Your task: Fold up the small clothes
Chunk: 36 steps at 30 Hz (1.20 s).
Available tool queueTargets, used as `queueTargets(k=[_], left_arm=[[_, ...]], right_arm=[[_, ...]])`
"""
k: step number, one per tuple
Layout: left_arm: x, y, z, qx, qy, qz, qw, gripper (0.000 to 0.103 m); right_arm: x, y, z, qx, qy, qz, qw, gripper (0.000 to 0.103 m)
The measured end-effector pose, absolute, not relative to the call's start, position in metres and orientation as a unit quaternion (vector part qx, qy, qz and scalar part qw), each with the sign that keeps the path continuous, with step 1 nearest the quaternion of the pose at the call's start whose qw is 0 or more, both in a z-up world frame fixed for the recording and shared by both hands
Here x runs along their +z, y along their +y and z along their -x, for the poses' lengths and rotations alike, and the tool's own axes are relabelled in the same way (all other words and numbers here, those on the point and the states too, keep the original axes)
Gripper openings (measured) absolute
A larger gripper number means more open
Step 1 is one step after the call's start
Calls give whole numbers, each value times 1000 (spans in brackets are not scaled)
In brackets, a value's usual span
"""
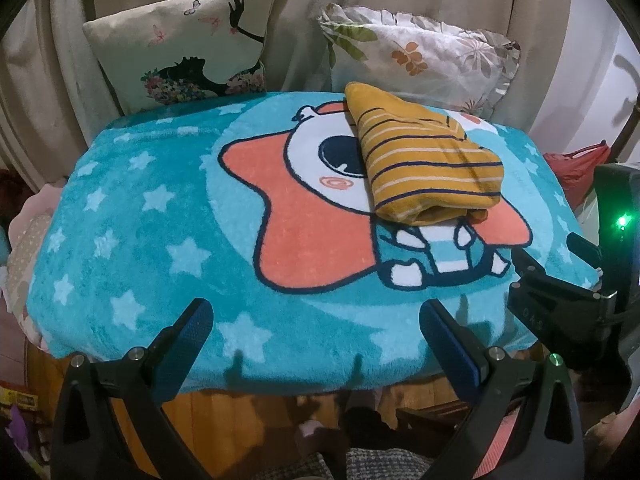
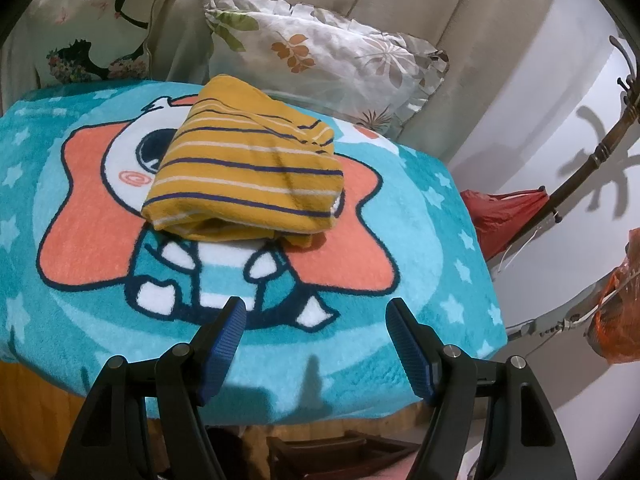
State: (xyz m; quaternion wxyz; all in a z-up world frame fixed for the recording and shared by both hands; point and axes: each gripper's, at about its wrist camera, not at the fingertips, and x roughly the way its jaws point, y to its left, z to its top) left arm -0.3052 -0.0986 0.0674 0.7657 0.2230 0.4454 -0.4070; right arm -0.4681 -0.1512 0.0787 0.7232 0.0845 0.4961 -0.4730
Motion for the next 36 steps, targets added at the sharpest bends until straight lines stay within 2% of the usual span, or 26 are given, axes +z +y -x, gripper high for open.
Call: queueTargets(k=[10,25,36], left_arm=[[65,-93,301,-412,462,-209,757,103],[59,-85,287,-402,476,-200,756,103],[52,-84,279,-398,486,-202,751,103]], right_arm=[[79,-150,468,-469,496,-90,725,76],[68,-149,463,-435,506,-170,725,77],[66,-148,454,-427,511,-170,726,77]])
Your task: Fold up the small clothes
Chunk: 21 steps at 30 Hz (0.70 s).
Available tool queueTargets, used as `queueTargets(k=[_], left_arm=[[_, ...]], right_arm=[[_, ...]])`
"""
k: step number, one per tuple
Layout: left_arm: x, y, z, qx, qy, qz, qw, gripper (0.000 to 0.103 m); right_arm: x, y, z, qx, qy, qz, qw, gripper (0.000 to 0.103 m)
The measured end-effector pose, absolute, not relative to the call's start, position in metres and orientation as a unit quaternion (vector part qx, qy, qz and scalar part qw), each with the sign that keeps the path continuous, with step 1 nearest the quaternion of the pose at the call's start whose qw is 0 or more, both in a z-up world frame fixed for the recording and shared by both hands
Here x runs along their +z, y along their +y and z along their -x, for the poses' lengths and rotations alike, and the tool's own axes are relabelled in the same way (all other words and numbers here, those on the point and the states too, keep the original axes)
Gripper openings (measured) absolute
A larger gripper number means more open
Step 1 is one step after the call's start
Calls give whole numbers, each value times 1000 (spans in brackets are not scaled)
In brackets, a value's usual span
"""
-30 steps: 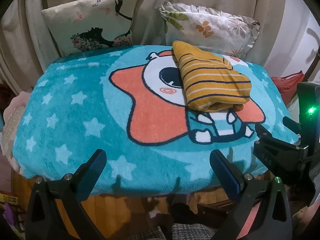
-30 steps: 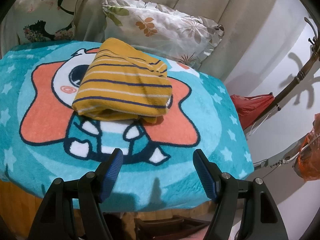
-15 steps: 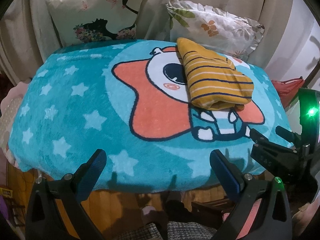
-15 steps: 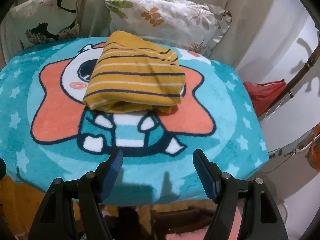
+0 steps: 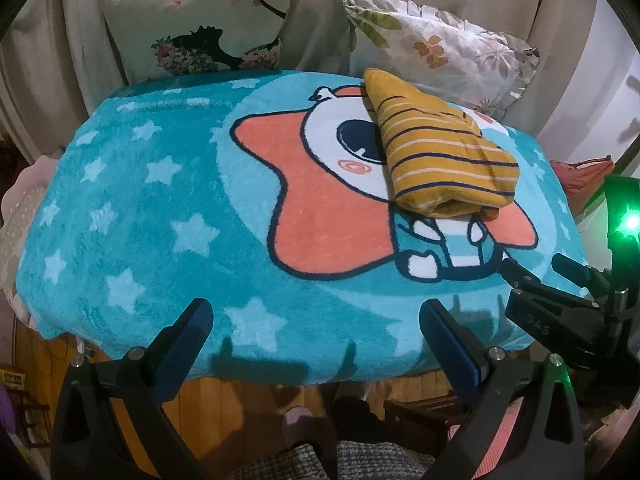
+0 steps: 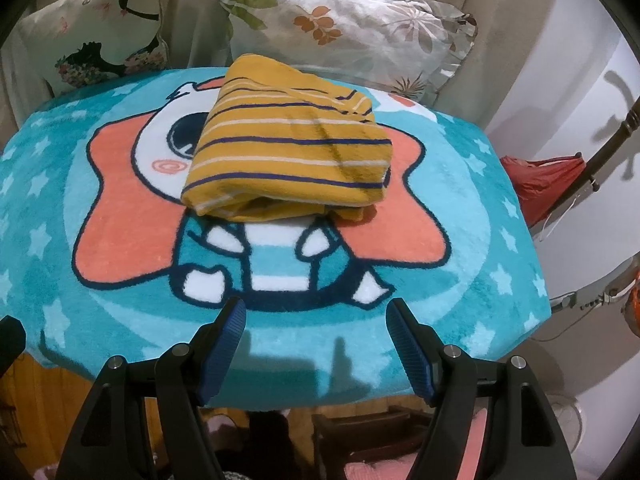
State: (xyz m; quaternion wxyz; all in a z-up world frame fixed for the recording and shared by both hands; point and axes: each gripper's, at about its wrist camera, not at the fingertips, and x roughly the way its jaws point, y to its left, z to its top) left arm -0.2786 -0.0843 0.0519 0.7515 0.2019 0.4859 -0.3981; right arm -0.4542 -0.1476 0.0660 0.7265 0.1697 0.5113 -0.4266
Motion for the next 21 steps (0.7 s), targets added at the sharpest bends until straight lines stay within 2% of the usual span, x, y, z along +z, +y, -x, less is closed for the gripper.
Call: queueTargets(k=[21], left_arm=[[28,-93,263,-381,527,-187,736,103]], right_arm=[[61,-152,442,-422,530,-147,721,77]])
